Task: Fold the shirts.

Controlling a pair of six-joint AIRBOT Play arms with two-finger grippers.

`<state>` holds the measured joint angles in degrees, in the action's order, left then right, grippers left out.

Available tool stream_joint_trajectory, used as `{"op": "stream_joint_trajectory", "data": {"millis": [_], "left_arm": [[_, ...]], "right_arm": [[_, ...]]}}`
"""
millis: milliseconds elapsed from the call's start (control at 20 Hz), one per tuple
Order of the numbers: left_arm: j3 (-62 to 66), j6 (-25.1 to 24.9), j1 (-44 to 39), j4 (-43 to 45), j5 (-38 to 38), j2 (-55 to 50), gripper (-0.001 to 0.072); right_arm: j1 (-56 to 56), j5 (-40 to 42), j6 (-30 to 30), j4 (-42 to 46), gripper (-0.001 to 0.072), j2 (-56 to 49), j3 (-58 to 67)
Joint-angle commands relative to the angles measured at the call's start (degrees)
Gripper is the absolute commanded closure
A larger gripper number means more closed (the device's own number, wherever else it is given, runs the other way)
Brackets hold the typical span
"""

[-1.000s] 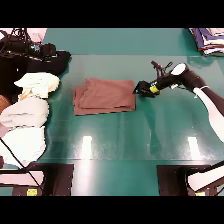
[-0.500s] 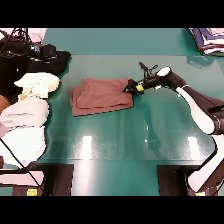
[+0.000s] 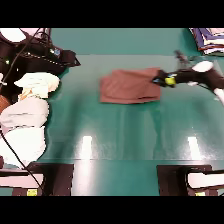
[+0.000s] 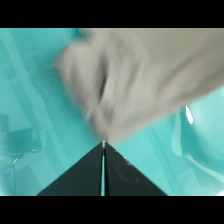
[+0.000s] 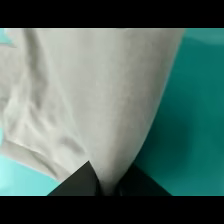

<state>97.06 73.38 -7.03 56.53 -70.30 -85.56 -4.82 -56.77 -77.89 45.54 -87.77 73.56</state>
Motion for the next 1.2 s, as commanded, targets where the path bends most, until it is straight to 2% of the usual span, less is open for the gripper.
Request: {"op": "stream_joint_trajectory", "data": {"millis": [0, 150, 400, 550, 700, 800, 850, 1050, 1150], "left_arm": [[0.02, -0.37, -3.63, 0.09, -0.28, 0.0, 0.0674], [0.02, -0.35, -5.6, 0.11, 0.02, 0.0, 0.0674], [0.02, -0.33, -7.69, 0.11, 1.6, -0.02, 0.0674], [0.02, -0.33, -7.69, 0.11, 2.16, -0.02, 0.0674], [0.02, -0.35, -7.69, 0.11, 2.14, -0.02, 0.0674], [0.02, -0.37, -7.69, 0.15, 2.12, -0.02, 0.0674], [0.02, -0.37, -7.69, 0.17, 2.12, -0.02, 0.0674], [0.02, -0.37, -7.69, 0.17, 1.73, -0.02, 0.0674], [0.02, -0.37, -7.69, 0.15, 1.88, -0.02, 0.0674]], "right_arm": [[15.34, 2.16, -0.74, 3.17, 0.0698, 13.46, -10.67], [31.5, 2.43, -0.74, 5.4, 0.0698, 23.8, -19.06], [53.94, 4.46, -0.7, 6.16, 0.0698, 34.21, -30.18], [60.65, 4.04, -0.68, 7.06, 0.0698, 36.57, -33.51], [61.22, 2.71, 0.37, 7.06, 0.0679, 37.11, -33.99], [61.24, 0.59, 7.48, 7.23, 0.0209, 37.11, -32.24], [61.51, -0.09, 8.37, 8.81, 0.0148, 37.11, -30.67], [64.46, -7.19, 6.75, 21.18, 0.0148, 37.11, -20.74], [63.67, -8.55, 6.32, 21.4, 0.0149, 37.11, -16.96]]}}
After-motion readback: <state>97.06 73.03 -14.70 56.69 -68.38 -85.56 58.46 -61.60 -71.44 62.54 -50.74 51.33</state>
